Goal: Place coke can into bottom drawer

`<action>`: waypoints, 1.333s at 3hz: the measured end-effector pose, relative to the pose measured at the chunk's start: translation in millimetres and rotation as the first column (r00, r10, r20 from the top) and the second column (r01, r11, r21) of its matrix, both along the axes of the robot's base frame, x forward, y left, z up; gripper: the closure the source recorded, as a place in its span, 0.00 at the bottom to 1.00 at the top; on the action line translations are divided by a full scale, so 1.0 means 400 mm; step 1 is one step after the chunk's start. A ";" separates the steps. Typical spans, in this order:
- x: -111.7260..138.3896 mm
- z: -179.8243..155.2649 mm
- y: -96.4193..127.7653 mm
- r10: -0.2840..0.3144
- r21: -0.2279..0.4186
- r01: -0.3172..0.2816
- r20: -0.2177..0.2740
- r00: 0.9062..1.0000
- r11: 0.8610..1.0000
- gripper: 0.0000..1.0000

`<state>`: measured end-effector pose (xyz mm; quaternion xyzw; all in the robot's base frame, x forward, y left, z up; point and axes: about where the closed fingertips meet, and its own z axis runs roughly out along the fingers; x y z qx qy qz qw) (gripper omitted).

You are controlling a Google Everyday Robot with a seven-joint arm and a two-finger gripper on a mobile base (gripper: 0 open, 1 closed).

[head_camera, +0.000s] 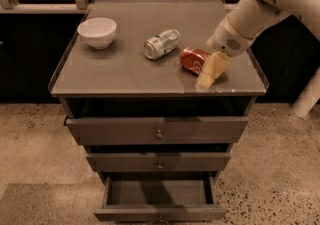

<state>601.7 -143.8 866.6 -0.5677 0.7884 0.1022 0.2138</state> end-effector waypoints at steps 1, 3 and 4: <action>0.026 -0.034 0.025 -0.009 0.002 0.009 0.002 1.000 1.000 0.18; 0.027 -0.035 0.026 -0.010 0.002 0.010 0.003 1.000 1.000 0.64; 0.027 -0.035 0.026 -0.010 0.002 0.010 0.003 1.000 1.000 0.88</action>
Offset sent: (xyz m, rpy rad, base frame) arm 0.0094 0.0090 -0.0124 0.0015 -0.0021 -0.0081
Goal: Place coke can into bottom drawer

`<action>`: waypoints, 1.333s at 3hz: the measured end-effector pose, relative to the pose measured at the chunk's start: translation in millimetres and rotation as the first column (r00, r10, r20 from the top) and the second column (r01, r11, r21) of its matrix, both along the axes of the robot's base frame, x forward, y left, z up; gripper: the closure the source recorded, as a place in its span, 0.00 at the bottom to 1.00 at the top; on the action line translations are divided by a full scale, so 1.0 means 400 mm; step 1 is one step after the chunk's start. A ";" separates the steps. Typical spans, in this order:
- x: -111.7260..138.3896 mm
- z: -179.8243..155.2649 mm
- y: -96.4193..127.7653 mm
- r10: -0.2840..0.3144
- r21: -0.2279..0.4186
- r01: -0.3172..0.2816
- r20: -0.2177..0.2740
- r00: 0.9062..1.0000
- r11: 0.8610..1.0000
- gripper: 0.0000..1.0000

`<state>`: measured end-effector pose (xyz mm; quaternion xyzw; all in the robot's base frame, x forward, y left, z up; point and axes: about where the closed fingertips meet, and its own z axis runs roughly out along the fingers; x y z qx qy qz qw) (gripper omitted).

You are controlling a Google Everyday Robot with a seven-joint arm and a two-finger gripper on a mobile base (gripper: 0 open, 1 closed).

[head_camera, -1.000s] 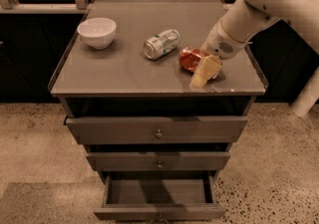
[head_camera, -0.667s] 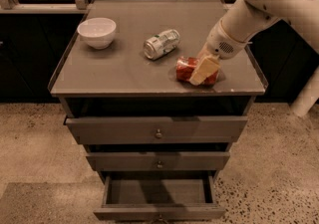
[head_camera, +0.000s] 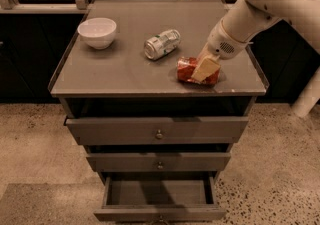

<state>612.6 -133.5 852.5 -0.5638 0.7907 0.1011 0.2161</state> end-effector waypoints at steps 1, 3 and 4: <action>0.005 0.014 0.017 0.033 0.026 -0.033 0.011 0.999 0.999 1.00; -0.213 0.050 -0.048 -0.124 0.220 0.129 -0.038 0.992 0.967 1.00; -0.359 0.013 -0.106 -0.254 0.312 0.276 -0.107 0.961 0.909 1.00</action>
Offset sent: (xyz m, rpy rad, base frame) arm -0.0915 -0.0408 0.0094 0.2479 0.0575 -0.1059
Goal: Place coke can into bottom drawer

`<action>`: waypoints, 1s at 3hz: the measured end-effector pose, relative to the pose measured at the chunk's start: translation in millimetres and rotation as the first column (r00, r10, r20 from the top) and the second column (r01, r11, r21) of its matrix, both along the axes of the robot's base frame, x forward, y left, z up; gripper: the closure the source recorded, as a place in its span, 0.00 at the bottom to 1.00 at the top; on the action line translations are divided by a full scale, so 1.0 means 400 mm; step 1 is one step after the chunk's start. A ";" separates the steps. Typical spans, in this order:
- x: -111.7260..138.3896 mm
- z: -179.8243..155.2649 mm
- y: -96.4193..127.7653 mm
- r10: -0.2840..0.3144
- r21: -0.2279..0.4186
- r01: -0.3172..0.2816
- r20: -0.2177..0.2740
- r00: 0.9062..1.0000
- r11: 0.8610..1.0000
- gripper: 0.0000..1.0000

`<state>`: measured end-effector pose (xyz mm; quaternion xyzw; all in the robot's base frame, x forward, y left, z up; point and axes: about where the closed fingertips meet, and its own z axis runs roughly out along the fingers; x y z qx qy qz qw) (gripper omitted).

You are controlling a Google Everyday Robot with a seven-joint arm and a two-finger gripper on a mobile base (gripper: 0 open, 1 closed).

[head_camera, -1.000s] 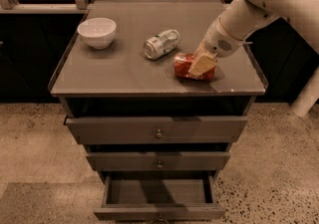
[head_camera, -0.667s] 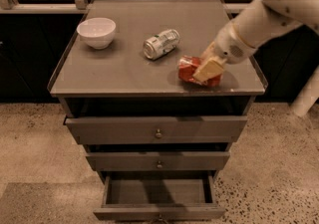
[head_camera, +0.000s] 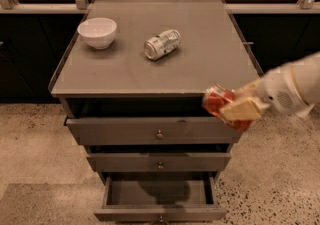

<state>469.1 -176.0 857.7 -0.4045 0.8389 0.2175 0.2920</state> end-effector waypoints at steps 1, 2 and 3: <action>-0.080 -0.124 -0.045 -0.087 0.069 0.091 -0.062 0.994 0.993 1.00; -0.108 -0.279 -0.060 -0.106 0.084 0.123 -0.181 0.978 0.989 1.00; -0.107 -0.301 -0.055 -0.099 0.087 0.118 -0.198 0.975 0.989 1.00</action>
Offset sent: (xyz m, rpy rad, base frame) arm -0.0447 -0.0150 -0.2011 0.0972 0.3630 -0.0960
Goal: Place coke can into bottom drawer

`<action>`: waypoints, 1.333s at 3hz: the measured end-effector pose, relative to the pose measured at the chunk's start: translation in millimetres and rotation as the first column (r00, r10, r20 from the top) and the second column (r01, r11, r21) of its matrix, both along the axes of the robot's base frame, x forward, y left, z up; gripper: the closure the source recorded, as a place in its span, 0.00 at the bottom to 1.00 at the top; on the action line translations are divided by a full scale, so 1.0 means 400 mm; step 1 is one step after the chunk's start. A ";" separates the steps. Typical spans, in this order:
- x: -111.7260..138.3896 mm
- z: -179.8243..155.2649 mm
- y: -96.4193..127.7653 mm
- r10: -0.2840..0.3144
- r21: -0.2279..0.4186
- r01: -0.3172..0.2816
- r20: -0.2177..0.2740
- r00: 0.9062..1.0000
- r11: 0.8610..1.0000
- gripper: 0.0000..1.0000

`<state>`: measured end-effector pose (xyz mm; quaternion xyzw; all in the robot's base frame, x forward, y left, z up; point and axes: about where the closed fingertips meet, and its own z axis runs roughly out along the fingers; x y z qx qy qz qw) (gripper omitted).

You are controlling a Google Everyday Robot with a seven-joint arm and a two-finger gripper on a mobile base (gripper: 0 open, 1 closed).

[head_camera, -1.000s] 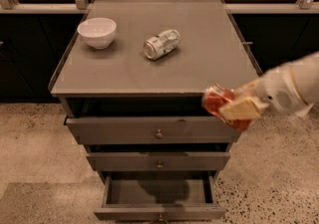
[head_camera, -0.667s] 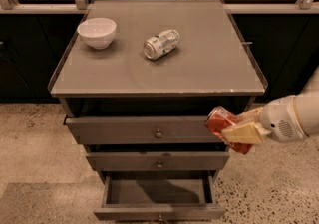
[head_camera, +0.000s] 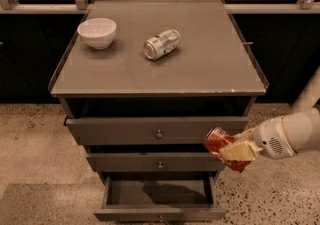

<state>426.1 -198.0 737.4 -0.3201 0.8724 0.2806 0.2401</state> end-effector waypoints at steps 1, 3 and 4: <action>-0.001 -0.041 -0.011 -0.040 0.014 0.040 -0.032 0.999 0.999 1.00; 0.025 -0.349 0.003 -0.174 0.101 0.188 -0.130 0.976 0.977 1.00; 0.053 -0.507 0.038 -0.217 0.127 0.237 -0.153 0.964 0.963 1.00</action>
Offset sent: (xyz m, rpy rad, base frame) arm 0.0182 -0.0199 -0.1655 0.1260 0.1605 -0.2752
